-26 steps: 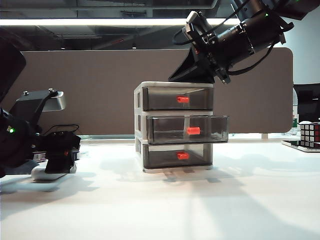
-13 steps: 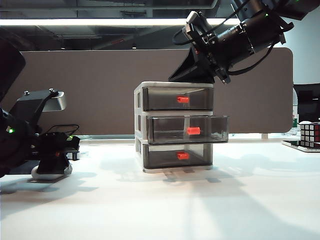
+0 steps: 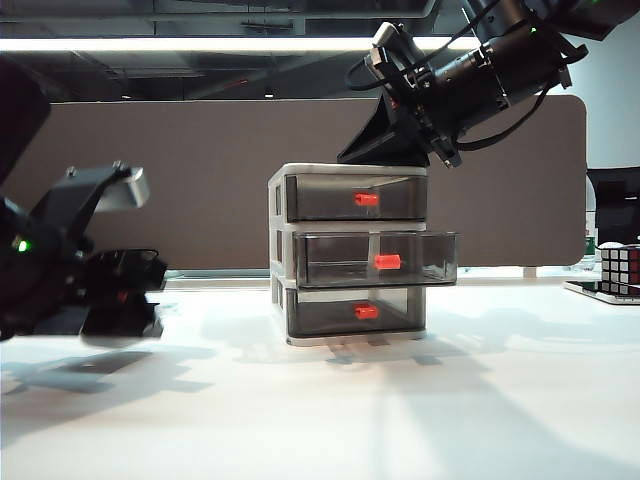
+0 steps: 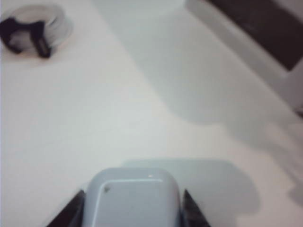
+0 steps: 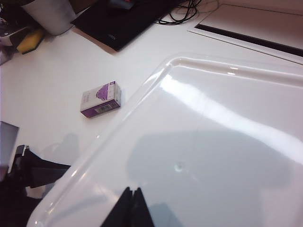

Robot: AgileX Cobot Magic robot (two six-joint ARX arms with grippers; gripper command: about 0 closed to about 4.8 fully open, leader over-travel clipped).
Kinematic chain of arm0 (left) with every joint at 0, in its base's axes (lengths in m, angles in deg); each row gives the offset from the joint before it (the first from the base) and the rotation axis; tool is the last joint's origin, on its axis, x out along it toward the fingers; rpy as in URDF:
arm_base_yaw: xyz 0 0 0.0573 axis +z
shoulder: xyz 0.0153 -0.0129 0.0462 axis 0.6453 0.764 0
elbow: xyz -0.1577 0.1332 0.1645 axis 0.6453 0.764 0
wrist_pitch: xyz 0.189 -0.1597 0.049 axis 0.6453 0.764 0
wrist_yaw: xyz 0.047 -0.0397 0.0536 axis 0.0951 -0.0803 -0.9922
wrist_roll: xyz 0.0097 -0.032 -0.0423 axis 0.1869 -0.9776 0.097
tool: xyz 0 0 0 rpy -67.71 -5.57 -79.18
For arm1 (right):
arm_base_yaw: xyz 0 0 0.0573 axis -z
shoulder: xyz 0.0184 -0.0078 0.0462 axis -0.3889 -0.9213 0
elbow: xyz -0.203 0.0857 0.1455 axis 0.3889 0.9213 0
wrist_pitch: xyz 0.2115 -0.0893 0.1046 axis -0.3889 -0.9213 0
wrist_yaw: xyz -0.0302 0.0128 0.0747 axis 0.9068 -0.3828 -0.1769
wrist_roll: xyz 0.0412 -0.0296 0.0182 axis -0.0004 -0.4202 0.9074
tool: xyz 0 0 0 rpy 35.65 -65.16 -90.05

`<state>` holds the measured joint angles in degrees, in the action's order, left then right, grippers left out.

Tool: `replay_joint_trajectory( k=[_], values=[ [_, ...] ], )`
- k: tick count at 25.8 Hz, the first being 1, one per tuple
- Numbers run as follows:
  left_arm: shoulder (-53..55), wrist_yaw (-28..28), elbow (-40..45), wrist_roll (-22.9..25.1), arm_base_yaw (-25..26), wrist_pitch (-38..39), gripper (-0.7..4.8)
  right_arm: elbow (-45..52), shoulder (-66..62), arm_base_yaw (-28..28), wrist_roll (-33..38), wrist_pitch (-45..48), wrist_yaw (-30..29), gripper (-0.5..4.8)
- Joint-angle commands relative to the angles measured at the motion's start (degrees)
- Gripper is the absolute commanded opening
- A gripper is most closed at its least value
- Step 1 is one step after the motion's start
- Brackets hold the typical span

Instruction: Open the second layer of the drawer on the table, pick up the earphone case on the table and put it in, and finally close the drawer.

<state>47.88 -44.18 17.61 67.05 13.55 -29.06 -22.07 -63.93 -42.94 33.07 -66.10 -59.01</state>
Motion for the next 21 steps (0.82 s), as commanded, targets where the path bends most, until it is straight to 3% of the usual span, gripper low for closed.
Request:
replay_joint_trajectory(
  k=[1,8,11,14,21],
  values=[
    [-5.6,-1.0,-0.1,0.6,-2.2,3.8,0.49,1.0,-1.1,-0.2,1.0,-4.9,0.3,-0.05],
    [-21.5,-2.8,-0.1,0.3,-12.5,8.3,0.49,1.0,-1.1,-0.3,1.1,-4.9,0.3,-0.05],
    [-22.9,-1.9,-1.1,-1.8,-15.0,9.5,0.48,1.0,-1.1,-0.3,1.1,-4.9,0.3,-0.05],
    [-22.1,-0.5,-5.2,-1.9,-15.0,14.6,0.48,1.0,-1.1,-0.3,1.4,-4.9,0.3,-0.05],
    [-16.4,4.8,-12.7,-0.9,-15.1,15.5,0.48,1.0,-1.1,-0.5,2.4,-4.9,0.2,-0.05]
  ],
)
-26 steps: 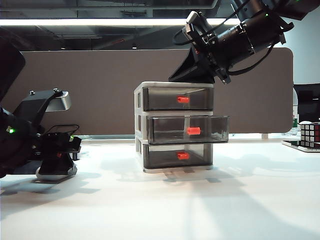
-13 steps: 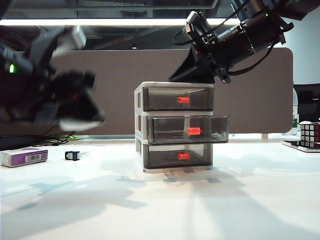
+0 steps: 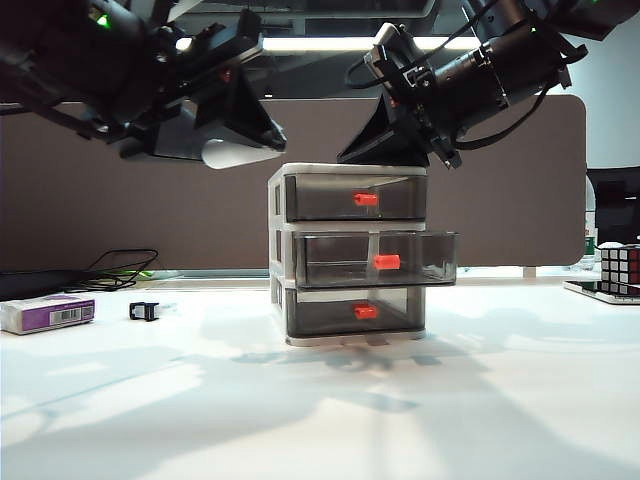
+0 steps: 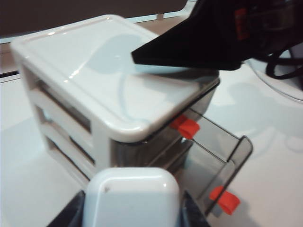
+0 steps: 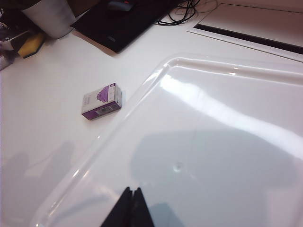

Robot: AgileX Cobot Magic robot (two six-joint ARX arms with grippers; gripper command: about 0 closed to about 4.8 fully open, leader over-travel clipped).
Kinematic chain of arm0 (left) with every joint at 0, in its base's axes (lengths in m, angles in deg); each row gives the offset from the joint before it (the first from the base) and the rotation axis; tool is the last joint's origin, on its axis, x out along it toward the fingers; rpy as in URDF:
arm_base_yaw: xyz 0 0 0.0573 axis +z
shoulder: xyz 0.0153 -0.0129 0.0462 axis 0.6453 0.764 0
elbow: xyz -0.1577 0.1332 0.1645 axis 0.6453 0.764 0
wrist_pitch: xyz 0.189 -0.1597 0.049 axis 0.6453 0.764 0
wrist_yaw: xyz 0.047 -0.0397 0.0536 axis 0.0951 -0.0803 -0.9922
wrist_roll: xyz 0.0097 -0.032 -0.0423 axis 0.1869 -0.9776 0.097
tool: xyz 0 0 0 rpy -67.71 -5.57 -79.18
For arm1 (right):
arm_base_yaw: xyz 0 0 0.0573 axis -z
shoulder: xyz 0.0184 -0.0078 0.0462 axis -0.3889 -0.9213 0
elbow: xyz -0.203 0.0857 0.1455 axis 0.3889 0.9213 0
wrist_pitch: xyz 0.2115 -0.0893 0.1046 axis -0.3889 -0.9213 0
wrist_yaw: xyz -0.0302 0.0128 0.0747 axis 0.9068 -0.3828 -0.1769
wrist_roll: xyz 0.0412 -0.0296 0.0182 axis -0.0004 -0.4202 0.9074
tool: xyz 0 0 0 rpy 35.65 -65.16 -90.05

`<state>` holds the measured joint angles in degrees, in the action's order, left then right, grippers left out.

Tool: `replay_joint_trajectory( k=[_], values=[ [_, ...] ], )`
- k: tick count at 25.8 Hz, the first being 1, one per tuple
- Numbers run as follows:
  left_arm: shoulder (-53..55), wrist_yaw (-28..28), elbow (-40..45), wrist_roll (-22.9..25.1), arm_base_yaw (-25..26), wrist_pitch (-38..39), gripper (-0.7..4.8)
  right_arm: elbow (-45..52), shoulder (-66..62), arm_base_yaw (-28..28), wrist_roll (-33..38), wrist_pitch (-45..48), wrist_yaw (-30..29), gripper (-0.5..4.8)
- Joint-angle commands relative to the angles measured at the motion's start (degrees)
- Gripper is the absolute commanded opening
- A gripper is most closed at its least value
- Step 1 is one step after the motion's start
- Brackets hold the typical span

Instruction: Open the second layer of the drawer on the table, pick up the earphone case on the table and put it in, and finally close the drawer.

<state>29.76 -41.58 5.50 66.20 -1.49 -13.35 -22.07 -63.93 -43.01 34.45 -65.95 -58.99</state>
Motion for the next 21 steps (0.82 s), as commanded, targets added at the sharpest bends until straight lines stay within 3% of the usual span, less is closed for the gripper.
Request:
replay_joint_trajectory(
  k=[1,11,21],
  values=[
    [2.3,2.7,-0.8,-0.1,0.0,-0.2,0.48,1.0,-1.1,-0.4,1.0,-5.0,0.2,-0.05],
    [7.6,5.7,-1.4,-1.6,0.0,-6.1,0.48,1.0,-1.1,-2.2,1.0,-4.8,0.3,-0.05],
    [12.5,6.7,-5.2,-1.5,-0.8,-4.1,0.48,1.0,-1.1,-2.6,1.0,-5.0,0.6,-0.05]
  ],
)
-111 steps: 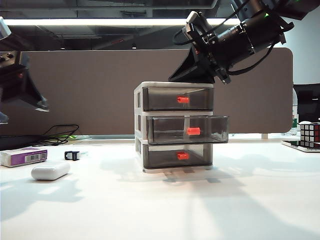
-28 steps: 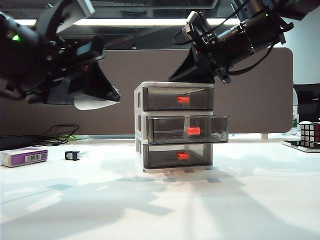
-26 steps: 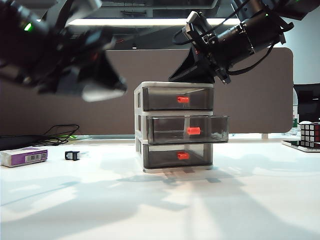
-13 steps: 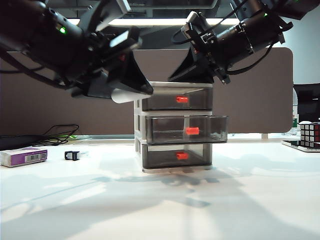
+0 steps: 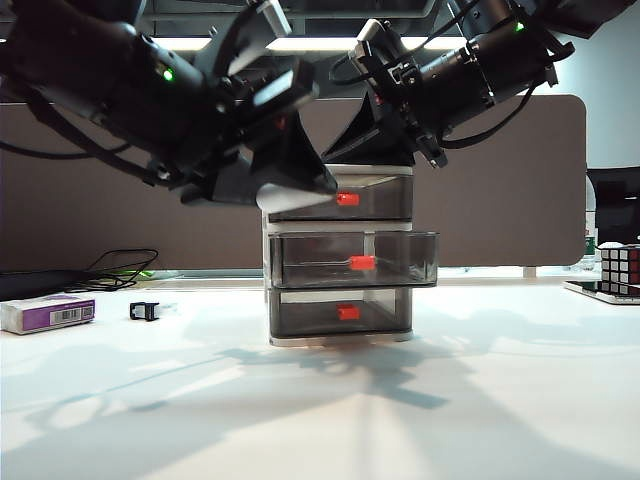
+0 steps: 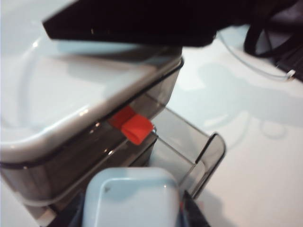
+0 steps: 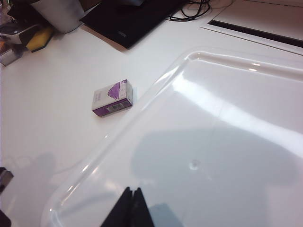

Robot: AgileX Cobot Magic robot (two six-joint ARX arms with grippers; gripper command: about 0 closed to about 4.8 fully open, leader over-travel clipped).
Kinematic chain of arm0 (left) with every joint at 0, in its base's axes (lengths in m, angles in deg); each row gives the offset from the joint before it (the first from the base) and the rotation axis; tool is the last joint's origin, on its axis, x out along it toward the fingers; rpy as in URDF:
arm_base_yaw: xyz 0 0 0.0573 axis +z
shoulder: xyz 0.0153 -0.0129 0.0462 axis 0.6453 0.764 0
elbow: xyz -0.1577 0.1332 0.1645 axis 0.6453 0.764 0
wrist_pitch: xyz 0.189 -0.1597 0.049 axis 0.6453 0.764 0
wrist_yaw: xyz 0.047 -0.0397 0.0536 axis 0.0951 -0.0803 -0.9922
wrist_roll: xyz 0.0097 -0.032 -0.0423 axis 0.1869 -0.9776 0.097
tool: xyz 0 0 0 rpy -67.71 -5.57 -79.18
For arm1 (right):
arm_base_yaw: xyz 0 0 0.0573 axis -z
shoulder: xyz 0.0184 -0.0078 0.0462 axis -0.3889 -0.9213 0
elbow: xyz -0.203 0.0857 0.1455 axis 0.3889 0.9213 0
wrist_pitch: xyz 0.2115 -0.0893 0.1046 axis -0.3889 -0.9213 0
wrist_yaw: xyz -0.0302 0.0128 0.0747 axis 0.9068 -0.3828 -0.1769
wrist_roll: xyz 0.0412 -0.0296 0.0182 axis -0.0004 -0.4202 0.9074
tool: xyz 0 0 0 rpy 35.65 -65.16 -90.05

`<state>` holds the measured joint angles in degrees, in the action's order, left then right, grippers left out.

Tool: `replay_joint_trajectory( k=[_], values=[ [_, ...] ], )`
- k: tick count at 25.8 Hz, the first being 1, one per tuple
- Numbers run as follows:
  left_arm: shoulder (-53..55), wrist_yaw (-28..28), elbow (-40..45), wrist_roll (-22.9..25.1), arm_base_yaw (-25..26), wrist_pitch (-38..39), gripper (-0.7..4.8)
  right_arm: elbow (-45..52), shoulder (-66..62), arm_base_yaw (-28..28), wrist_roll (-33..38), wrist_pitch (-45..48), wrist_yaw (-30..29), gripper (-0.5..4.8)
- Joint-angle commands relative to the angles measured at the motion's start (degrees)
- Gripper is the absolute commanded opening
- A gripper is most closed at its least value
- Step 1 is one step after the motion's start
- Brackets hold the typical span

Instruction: Open the second layer of the drawer on the table, pick up the earphone case on the table and put it in, and finally close the drawer.

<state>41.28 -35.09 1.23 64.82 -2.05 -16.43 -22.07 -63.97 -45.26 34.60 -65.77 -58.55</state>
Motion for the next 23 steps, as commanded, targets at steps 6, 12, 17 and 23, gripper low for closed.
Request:
replay_joint_trajectory(
  k=[6,12,17,23],
  values=[
    [3.2,0.1,-2.6,-0.1,-0.7,-0.9,0.48,1.0,-1.0,-0.5,0.9,-5.3,0.0,-0.05],
    [3.7,0.0,-2.6,0.2,-0.7,-0.9,1.23,1.0,-1.0,-0.5,0.9,-6.1,0.0,-0.05],
    [4.0,-1.2,-2.6,0.3,-0.7,-1.0,1.63,1.0,-1.0,-0.5,0.9,-6.5,0.0,-0.05],
    [4.2,-1.5,-2.6,0.3,-0.7,-1.0,3.15,1.0,-1.0,-0.7,0.9,-6.6,-0.2,-0.05]
  ],
)
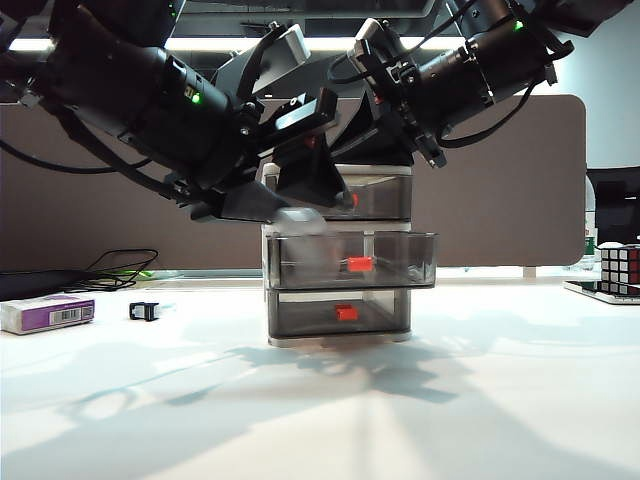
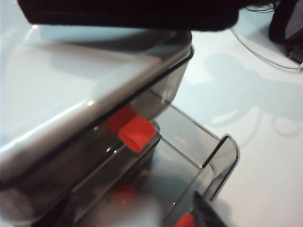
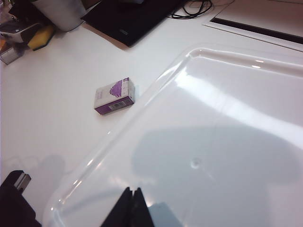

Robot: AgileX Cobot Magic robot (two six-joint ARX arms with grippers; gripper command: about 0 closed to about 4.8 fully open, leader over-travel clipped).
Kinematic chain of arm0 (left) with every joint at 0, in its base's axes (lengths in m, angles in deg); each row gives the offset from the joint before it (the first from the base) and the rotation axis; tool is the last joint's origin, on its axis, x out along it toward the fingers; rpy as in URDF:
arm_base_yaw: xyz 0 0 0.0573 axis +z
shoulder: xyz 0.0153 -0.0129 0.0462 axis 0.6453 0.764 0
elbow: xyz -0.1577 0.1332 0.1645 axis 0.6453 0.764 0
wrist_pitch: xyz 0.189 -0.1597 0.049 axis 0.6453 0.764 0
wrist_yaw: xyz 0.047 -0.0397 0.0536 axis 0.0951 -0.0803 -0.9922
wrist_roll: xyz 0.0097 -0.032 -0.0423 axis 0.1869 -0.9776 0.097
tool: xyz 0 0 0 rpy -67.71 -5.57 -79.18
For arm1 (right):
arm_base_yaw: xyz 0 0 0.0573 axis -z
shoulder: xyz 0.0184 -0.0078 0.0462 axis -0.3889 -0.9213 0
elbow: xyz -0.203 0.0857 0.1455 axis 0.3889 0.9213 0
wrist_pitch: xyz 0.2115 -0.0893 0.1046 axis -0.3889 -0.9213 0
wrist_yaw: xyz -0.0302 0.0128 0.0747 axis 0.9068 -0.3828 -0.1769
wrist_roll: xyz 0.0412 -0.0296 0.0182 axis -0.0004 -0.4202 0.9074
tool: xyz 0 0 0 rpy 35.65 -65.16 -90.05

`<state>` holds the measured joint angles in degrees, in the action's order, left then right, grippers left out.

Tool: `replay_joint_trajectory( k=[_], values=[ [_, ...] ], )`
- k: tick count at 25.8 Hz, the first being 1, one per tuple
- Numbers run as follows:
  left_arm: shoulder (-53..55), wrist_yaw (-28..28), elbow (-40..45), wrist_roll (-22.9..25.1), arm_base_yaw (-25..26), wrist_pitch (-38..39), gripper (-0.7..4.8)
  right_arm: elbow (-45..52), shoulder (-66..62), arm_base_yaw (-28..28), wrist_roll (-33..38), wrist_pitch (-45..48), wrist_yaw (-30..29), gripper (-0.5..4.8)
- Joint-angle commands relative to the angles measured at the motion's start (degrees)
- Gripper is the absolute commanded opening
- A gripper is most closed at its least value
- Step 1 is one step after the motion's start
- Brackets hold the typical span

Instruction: Open the second layer of the drawer on the table, pick up the earphone case on the table and put it in, and finally close the drawer.

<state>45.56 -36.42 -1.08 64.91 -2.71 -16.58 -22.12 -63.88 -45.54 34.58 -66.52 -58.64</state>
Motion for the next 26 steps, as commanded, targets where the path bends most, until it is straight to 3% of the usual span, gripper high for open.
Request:
replay_joint_trajectory(
  k=[1,10,14,18,21,26],
  values=[
    [-0.1,-0.2,-0.3,0.2,0.0,-0.8,3.15,1.0,-1.1,-0.5,0.9,-5.8,-0.1,-0.05],
    [-0.6,-0.2,-0.3,0.2,-0.2,-0.7,3.41,1.0,-1.1,-0.5,0.9,-5.7,0.1,-0.05],
    [-1.7,-0.5,-0.3,2.8,-1.5,0.0,3.05,1.0,-1.1,-0.5,0.9,-5.3,0.3,-0.05],
    [-6.4,-7.2,-0.3,6.5,-4.7,8.5,2.94,1.0,-1.1,-0.4,0.9,-5.3,0.9,-0.05],
    [-11.8,-8.9,-0.3,6.4,-6.8,15.4,2.68,1.0,-1.1,-0.4,0.8,-5.1,1.2,-0.05],
    [-13.1,-12.4,-0.1,4.6,-10.7,17.4,2.67,1.0,-1.1,-0.4,0.9,-3.8,1.2,-0.05]
  ],
)
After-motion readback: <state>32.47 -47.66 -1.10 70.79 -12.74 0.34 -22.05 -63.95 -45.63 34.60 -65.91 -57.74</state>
